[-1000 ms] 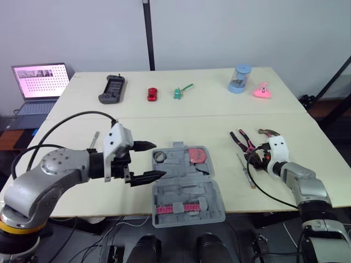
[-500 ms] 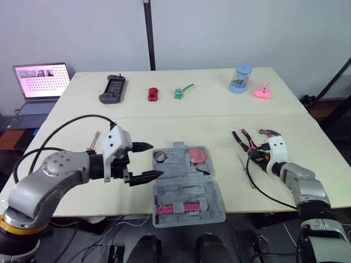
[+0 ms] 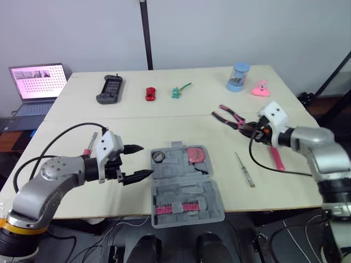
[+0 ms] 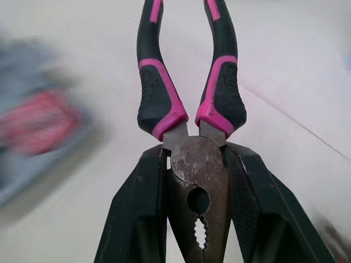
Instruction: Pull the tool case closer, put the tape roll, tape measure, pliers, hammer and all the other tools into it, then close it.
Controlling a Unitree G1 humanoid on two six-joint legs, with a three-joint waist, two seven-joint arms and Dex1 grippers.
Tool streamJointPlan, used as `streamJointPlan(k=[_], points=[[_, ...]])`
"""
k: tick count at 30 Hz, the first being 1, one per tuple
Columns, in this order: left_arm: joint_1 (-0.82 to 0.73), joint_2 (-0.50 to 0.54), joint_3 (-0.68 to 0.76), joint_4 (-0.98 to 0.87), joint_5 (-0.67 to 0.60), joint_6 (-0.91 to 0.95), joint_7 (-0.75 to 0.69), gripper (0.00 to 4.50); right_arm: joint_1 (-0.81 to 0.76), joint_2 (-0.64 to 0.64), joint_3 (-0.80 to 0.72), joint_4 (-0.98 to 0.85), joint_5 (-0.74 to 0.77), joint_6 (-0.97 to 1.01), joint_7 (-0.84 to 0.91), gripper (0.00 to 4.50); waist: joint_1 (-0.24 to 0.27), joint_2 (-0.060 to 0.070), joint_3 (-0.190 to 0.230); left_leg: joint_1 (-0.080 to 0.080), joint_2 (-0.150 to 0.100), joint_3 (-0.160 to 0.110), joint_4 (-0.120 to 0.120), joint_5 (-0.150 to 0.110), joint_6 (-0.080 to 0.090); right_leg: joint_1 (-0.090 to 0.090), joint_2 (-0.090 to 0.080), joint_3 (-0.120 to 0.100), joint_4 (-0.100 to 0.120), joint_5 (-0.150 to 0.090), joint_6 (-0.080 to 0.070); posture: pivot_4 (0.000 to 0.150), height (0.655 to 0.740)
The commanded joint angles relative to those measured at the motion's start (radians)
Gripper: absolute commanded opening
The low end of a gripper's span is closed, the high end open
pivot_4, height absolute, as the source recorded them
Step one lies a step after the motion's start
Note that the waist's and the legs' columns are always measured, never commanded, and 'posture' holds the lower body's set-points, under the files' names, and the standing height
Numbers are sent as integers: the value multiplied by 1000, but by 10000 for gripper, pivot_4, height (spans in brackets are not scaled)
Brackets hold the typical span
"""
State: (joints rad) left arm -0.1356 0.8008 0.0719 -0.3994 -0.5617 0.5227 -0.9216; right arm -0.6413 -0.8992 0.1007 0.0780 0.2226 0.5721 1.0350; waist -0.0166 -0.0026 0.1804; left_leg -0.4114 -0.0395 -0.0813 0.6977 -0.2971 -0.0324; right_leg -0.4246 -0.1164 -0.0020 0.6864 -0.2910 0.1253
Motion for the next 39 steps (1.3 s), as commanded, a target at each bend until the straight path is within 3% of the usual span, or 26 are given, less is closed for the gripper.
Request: streamJointPlan(k=[1,5,13,22,39], points=[[35,-13,56,-4,4,-52,0,45000,-86,-36,76,-44,12,23,169,9934,3,0,0,0,0,0,0,0,0,0,0,0,-1,0,0,1500,6753],[134,-31,91,-1,28,-103,10,45000,-187,-37,228,-69,-40,5,347,9934,1,0,0,-1,0,0,1,0,0,0,-2,0,-1,0,0,1500,6753],[260,-68,128,-23,53,-157,45,45000,-311,132,408,4,-182,3,349,9934,-1,0,0,-1,0,0,0,0,0,-1,-2,0,-1,0,0,1500,6753],[351,-78,159,-79,54,-158,80,45000,-302,276,484,65,-280,-13,288,9934,2,-1,0,-4,-1,-1,1,1,-1,-3,-3,0,-1,0,0,1500,6753],[426,-72,184,-171,50,-126,114,45000,-271,401,528,135,-367,-29,234,9934,0,-1,0,-6,-1,-1,0,1,-2,-6,-2,0,0,0,0,1500,6753]])
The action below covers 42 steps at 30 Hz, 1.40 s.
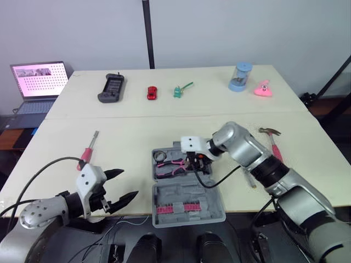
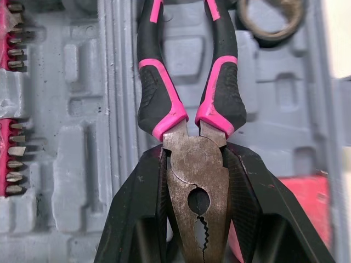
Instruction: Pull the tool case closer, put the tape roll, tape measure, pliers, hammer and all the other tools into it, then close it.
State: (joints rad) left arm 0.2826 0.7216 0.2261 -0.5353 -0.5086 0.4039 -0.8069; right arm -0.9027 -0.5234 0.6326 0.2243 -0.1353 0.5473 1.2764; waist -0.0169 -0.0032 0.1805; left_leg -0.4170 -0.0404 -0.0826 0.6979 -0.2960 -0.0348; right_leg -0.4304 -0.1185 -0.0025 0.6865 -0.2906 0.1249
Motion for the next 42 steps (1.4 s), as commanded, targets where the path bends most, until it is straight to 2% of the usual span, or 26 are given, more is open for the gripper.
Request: streamJointPlan(k=[1,13,19,25,29,32,35,38,40,41,42], points=[[9,8,26,-39,-3,-6,-2,45000,-7,32,-2,-13,-12,5,-10,9934,0,0,0,0,0,0,0,0,0,0,0,0,0,0,0,1500,6753],[0,11,7,-30,5,-7,-8,45000,25,63,-9,-12,-29,21,-39,9934,-4,0,0,0,0,0,0,0,0,0,1,0,0,0,0,1500,6753],[-23,13,-2,-14,9,-10,-20,45000,15,62,-45,-89,-21,59,-53,38067,-3,0,0,0,0,0,0,0,0,0,1,0,0,0,0,1500,6753],[-54,15,-14,9,15,-15,-36,45000,33,16,-173,-206,97,138,-12,38067,4,0,0,0,0,-1,0,0,0,0,0,0,0,0,0,1500,6753],[-77,13,-23,24,20,-17,-48,45000,143,59,-324,-263,204,53,-98,38067,3,0,-1,0,0,-1,0,0,0,1,0,-1,0,0,0,1500,6753],[-94,11,-28,31,20,-15,-53,45000,214,72,-340,-273,211,-26,-143,38067,2,0,0,0,0,-1,0,0,0,1,0,-1,0,0,0,1500,6753],[-106,11,-36,37,19,-14,-59,45000,249,89,-335,-243,219,-59,-168,29751,0,0,0,0,0,-1,0,0,0,1,0,-1,0,0,0,1500,6753],[-117,15,-41,43,19,-14,-66,45000,278,95,-324,-182,198,-159,-194,14458,-1,0,0,0,0,-1,0,0,0,1,1,-1,1,0,0,1500,6753],[-127,19,-45,51,21,-14,-73,45000,279,116,-326,-126,213,-145,-202,4102,-1,0,0,0,0,-1,0,0,0,1,1,-1,1,0,0,1500,6753],[-131,20,-46,54,23,-14,-75,45000,278,130,-333,-103,225,-130,-210,646,-1,0,0,0,0,-1,0,0,0,1,1,-1,1,0,0,1500,6753],[-136,20,-48,57,24,-13,-77,45000,273,139,-327,-69,217,-137,-220,646,-1,0,0,0,0,-1,0,0,0,1,1,-1,1,0,0,1500,6753]])
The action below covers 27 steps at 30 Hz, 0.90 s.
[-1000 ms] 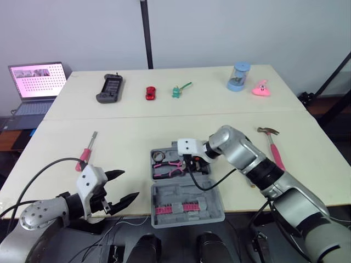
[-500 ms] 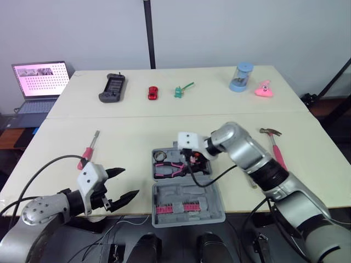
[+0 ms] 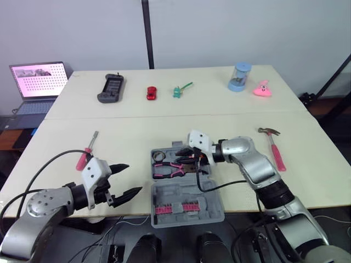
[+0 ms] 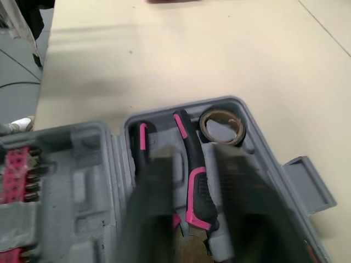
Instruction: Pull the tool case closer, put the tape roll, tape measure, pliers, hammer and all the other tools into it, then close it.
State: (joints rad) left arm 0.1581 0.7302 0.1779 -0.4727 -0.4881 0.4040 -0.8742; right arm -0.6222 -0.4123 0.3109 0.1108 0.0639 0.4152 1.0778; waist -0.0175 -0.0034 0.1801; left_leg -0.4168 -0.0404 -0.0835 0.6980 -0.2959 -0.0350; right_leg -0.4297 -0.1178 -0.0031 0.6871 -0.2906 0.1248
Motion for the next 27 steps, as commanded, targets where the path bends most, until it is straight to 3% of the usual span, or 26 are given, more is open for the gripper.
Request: streamJointPlan(k=[1,7,11,18,23,27], points=[[-14,11,-1,-4,4,-13,-11,45000,-10,33,4,73,0,-30,-31,646,0,0,0,0,0,0,0,0,0,0,0,0,0,0,0,1500,6753],[-17,15,-1,1,10,-14,-23,45000,-18,70,37,223,-30,-43,-53,646,0,0,0,0,0,0,0,0,0,0,0,0,0,0,0,1500,6753],[-19,20,-4,6,22,-15,-25,45000,-9,65,114,363,-127,51,-103,646,-1,0,-2,3,0,0,0,0,0,2,0,0,0,0,0,1500,6753],[-42,30,4,13,19,1,-25,45000,27,88,107,344,-74,151,-75,646,5,-5,-20,12,0,-1,-1,0,1,11,1,0,-1,0,0,1500,6753],[-49,35,7,9,10,12,-22,45000,2,115,-51,297,20,-75,-96,646,1,-4,-19,12,0,-1,-2,-1,1,14,1,-1,-2,0,0,1500,6753],[-55,33,17,26,10,6,-22,45000,-4,35,-106,236,34,-239,-51,646,1,-3,-17,6,0,0,-2,0,0,5,1,0,0,0,0,1500,6753]])
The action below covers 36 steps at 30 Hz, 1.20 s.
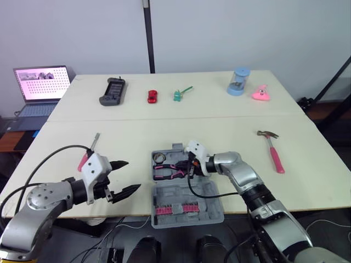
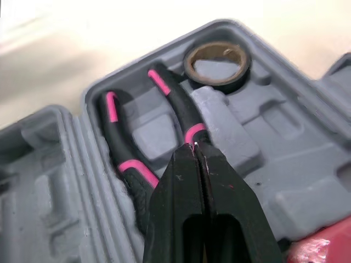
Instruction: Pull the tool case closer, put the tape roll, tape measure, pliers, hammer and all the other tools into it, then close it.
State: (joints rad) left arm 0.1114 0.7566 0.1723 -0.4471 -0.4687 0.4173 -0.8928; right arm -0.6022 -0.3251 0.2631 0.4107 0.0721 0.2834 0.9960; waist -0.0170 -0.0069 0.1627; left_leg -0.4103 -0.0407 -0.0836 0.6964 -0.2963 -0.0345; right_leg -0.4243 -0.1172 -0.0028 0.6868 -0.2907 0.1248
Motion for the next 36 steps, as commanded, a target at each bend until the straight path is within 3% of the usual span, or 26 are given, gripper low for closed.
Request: streamJointPlan(k=[1,10,13,20,36], points=[[-9,7,26,15,-5,-15,-6,45000,-30,-90,-67,-71,23,-128,50,646,1,0,1,0,0,0,0,0,0,0,0,0,0,0,0,1500,6753],[-9,16,11,132,42,-96,-51,45000,-17,-367,-108,-60,41,-218,253,646,-2,0,2,0,0,1,0,0,0,0,0,0,-1,0,0,1500,6753],[-47,9,-28,228,150,-209,-26,35980,12,-425,-91,-39,13,-259,297,0,1,0,2,0,1,1,0,0,0,0,0,0,-1,0,0,1500,6753],[-77,-18,-141,368,230,-319,-82,478,93,-428,-51,-22,-52,-351,267,0,3,0,3,0,1,2,0,0,1,1,-1,0,-1,0,0,1500,6753],[-213,-164,-278,572,320,-427,-65,478,130,-356,11,-22,-113,-378,205,0,4,0,3,0,0,2,0,0,1,1,-1,0,-1,0,0,1500,6753]])
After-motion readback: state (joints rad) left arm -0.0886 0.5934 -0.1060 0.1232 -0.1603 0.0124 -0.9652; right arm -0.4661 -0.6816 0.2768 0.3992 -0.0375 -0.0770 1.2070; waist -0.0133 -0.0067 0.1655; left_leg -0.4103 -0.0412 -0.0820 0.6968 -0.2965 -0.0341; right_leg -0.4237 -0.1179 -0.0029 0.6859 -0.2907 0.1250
